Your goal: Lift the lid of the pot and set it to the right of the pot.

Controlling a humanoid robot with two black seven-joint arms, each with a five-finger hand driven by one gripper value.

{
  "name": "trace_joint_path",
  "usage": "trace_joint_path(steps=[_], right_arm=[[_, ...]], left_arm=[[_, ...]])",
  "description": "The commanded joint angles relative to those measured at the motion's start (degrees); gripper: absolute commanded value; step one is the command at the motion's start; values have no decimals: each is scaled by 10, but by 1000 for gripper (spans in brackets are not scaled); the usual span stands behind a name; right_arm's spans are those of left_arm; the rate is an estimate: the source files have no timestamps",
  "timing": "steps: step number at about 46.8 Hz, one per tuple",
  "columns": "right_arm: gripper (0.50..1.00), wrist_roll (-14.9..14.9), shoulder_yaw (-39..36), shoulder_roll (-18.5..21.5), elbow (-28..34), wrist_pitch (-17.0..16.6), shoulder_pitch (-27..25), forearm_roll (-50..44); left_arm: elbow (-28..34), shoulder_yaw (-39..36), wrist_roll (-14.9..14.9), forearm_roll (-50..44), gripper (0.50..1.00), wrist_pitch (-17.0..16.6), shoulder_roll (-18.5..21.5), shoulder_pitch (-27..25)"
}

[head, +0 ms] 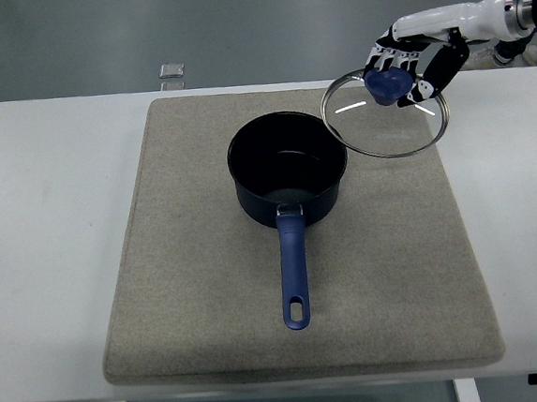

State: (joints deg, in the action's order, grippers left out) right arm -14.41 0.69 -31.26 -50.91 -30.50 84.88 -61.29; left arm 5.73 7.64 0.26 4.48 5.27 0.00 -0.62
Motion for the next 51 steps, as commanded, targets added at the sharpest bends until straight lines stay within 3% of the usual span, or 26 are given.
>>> trace_joint_path(steps=[1, 19, 51], right_arm=[[500, 0, -6, -2, 4, 4, -23, -5], [500, -2, -7, 7, 14, 49, -91, -13], [500, -10, -6, 5, 55, 61, -82, -37]], left_arm=[[0, 0, 0, 0, 1000, 0, 0, 0], [0, 0, 0, 0, 1000, 0, 0, 0], [0, 0, 0, 0, 1000, 0, 0, 0]])
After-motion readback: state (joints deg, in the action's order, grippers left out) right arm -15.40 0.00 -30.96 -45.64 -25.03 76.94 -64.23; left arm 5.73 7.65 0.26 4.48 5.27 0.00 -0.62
